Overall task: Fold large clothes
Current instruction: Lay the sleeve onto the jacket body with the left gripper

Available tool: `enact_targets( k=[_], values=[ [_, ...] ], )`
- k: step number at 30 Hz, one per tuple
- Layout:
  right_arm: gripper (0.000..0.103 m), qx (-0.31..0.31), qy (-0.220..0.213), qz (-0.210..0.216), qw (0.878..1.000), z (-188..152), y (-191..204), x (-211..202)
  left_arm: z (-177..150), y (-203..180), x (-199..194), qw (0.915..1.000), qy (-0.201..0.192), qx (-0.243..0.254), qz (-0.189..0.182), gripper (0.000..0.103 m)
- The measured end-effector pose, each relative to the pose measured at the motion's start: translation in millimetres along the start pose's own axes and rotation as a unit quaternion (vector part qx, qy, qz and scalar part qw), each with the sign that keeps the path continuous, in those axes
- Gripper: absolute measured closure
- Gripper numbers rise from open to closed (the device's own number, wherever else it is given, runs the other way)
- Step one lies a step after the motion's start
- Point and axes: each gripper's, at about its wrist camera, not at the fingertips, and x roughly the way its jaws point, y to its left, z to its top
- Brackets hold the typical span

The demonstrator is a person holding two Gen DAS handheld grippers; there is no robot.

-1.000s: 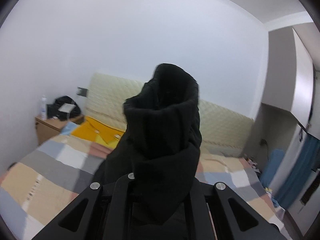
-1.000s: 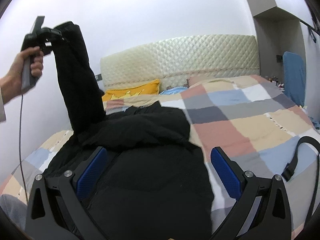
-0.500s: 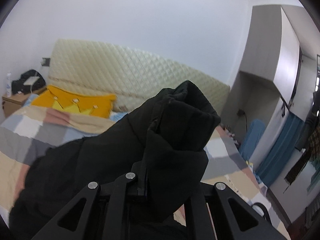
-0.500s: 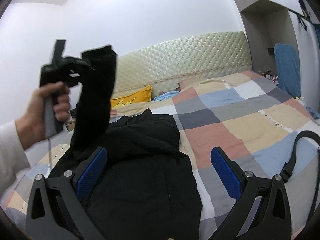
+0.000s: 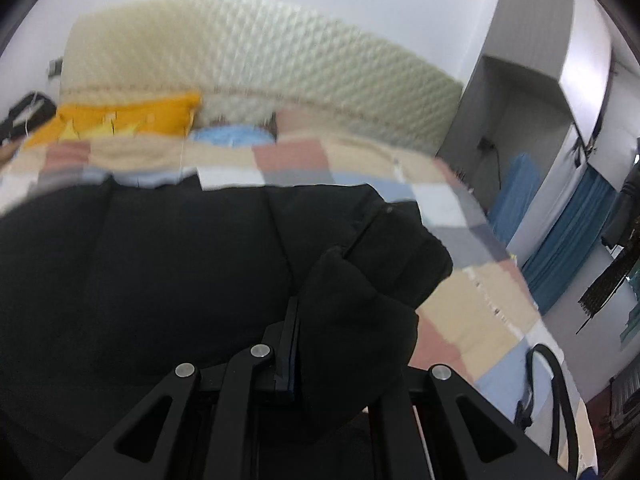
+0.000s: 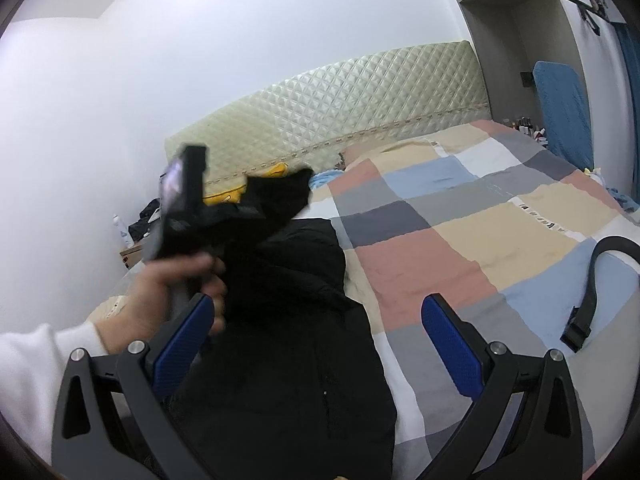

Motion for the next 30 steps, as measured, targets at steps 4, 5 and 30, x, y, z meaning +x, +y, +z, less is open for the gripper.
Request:
enact_targets(
  k=[4,5,30],
  values=[
    [0.0,0.011,0.011,-0.014,1.0,-0.4,-8.1,6.1,-17.5,0.6,27.4,0.9993,0.032,0.014,0.013,0.094],
    [0.0,0.018,0.013,-0.014,1.0,-0.5,-11.2,7.6,-23.0,0.6,36.1,0.9988,0.044,0.015,0.017,0.093],
    [0.0,0.028,0.022,-0.04,0.999,-13.8,-19.7,13.6,-32.9,-47.2,-25.3,0.9867,-0.008,0.103,0.125,0.083]
  ],
)
